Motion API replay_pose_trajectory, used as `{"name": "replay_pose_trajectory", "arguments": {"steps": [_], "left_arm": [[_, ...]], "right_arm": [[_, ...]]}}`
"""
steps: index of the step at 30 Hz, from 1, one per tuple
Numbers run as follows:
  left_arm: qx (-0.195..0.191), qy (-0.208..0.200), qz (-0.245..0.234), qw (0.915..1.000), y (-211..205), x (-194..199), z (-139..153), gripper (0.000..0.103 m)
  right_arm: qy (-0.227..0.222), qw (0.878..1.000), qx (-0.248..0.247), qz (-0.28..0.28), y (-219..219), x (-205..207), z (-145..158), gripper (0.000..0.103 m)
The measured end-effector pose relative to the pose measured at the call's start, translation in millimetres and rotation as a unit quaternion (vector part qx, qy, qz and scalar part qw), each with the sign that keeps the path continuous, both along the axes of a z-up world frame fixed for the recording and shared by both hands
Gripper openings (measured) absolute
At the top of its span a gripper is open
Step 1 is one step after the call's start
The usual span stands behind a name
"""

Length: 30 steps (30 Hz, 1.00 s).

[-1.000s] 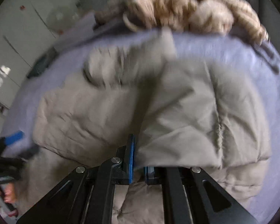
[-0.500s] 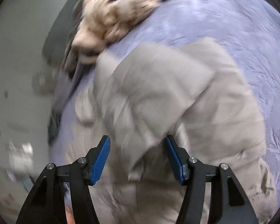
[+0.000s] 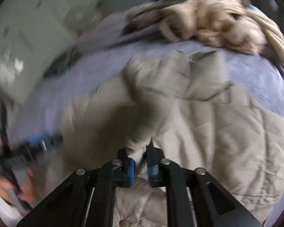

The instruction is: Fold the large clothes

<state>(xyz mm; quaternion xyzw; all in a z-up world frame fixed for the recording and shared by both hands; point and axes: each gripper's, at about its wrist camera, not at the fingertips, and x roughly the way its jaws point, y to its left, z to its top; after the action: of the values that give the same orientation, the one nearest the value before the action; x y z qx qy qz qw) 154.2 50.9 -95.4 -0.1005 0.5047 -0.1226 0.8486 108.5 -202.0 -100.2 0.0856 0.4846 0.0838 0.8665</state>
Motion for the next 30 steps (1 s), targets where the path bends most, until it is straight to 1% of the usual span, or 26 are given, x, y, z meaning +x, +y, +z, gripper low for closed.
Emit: {"name": "replay_pose_trajectory", "arguments": {"steps": [1, 3, 5, 6, 8, 9, 11, 13, 14, 15, 16, 17, 18, 19, 20, 21, 22, 23, 24, 25, 26, 27, 28, 29, 30], "left_arm": [[-0.018, 0.005, -0.001, 0.9998, 1.8, 0.8, 0.5, 0.103], [-0.051, 0.011, -0.010, 0.9986, 3.1, 1.3, 1.9, 0.103], [-0.082, 0.016, -0.025, 0.9961, -0.4, 3.0, 3.4, 0.103], [-0.096, 0.021, -0.034, 0.9946, -3.6, 4.4, 3.4, 0.103], [-0.122, 0.043, -0.059, 0.9898, -14.6, 9.5, -2.0, 0.103], [-0.126, 0.054, -0.070, 0.9881, -22.4, 12.3, -6.9, 0.103], [-0.124, 0.065, -0.084, 0.9866, -37.5, 16.4, -17.1, 0.103], [-0.119, 0.083, -0.093, 0.9850, -54.3, 22.9, -31.8, 0.103], [-0.118, 0.090, -0.097, 0.9841, -61.8, 25.7, -37.9, 0.103], [-0.117, 0.093, -0.104, 0.9833, -67.7, 26.2, -42.4, 0.103], [-0.114, 0.094, -0.108, 0.9831, -76.7, 27.7, -46.0, 0.098], [-0.111, 0.093, -0.111, 0.9832, -82.4, 29.4, -48.0, 0.087], [-0.109, 0.094, -0.116, 0.9827, -89.0, 30.7, -48.9, 0.078], [-0.112, 0.097, -0.126, 0.9810, -95.0, 31.4, -49.9, 0.055], [-0.117, 0.100, -0.133, 0.9791, -99.6, 32.2, -50.3, 0.027], [-0.120, 0.102, -0.137, 0.9779, -101.9, 33.1, -50.4, 0.017], [-0.123, 0.098, -0.137, 0.9779, -102.1, 31.6, -47.3, 0.013], [-0.124, 0.088, -0.137, 0.9789, -100.2, 29.2, -42.8, 0.012], [-0.124, 0.074, -0.141, 0.9794, -97.8, 24.4, -36.8, 0.012], [-0.117, 0.065, -0.143, 0.9807, -95.8, 20.7, -33.4, 0.012], [-0.104, 0.059, -0.143, 0.9824, -94.0, 16.9, -32.3, 0.012], [-0.088, 0.058, -0.144, 0.9839, -92.4, 12.3, -34.9, 0.012], [-0.076, 0.060, -0.146, 0.9846, -90.7, 11.0, -39.7, 0.012], [-0.062, 0.063, -0.147, 0.9851, -89.9, 10.1, -45.6, 0.012], [-0.052, 0.065, -0.146, 0.9857, -90.0, 10.4, -51.1, 0.012]], "right_arm": [[0.016, 1.000, -0.022, 0.017, 14.3, -0.7, -8.2, 0.019], [0.034, 0.997, -0.048, 0.044, 30.5, -11.7, -20.2, 0.045], [0.036, 0.997, -0.042, 0.062, 36.3, -22.0, -22.2, 0.057], [0.036, 0.997, -0.034, 0.064, 35.2, -24.5, -20.7, 0.058], [0.043, 0.998, -0.008, 0.054, 19.8, -38.3, -17.2, 0.058], [0.050, 0.998, 0.008, 0.034, 3.2, -47.3, -16.1, 0.059], [0.064, 0.997, 0.034, -0.009, -25.1, -57.9, -17.9, 0.060], [0.088, 0.989, 0.090, -0.085, -77.0, -73.1, -26.7, 0.060], [0.095, 0.982, 0.115, -0.117, -98.2, -79.0, -31.2, 0.060], [0.103, 0.971, 0.149, -0.158, -123.2, -88.3, -37.3, 0.060], [0.107, 0.955, 0.189, -0.203, -152.0, -99.2, -44.8, 0.060], [0.105, 0.941, 0.219, -0.234, -171.7, -106.2, -49.7, 0.060], [0.094, 0.921, 0.260, -0.274, -197.0, -118.5, -55.0, 0.060], [0.083, 0.908, 0.279, -0.303, -213.0, -127.0, -57.1, 0.060], [0.076, 0.899, 0.288, -0.321, -224.0, -130.4, -58.6, 0.060], [0.065, 0.885, 0.303, -0.348, -239.4, -136.5, -60.8, 0.055], [0.059, 0.877, 0.308, -0.365, -250.7, -135.9, -61.7, 0.045], [0.059, 0.873, 0.304, -0.377, -257.7, -136.6, -61.4, 0.008], [0.058, 0.873, 0.298, -0.381, -262.2, -135.4, -58.8, 0.004], [0.051, 0.879, 0.286, -0.377, -264.3, -132.1, -53.5, 0.004], [0.043, 0.892, 0.266, -0.362, -261.9, -126.6, -46.1, 0.004], [0.040, 0.901, 0.251, -0.350, -259.4, -122.1, -42.0, 0.004], [0.039, 0.917, 0.221, -0.331, -252.2, -116.1, -37.1, 0.004], [0.042, 0.922, 0.208, -0.324, -256.1, -114.4, -39.8, 0.004], [0.050, 0.927, 0.195, -0.318, -249.7, -110.1, -44.2, 0.004]]}}
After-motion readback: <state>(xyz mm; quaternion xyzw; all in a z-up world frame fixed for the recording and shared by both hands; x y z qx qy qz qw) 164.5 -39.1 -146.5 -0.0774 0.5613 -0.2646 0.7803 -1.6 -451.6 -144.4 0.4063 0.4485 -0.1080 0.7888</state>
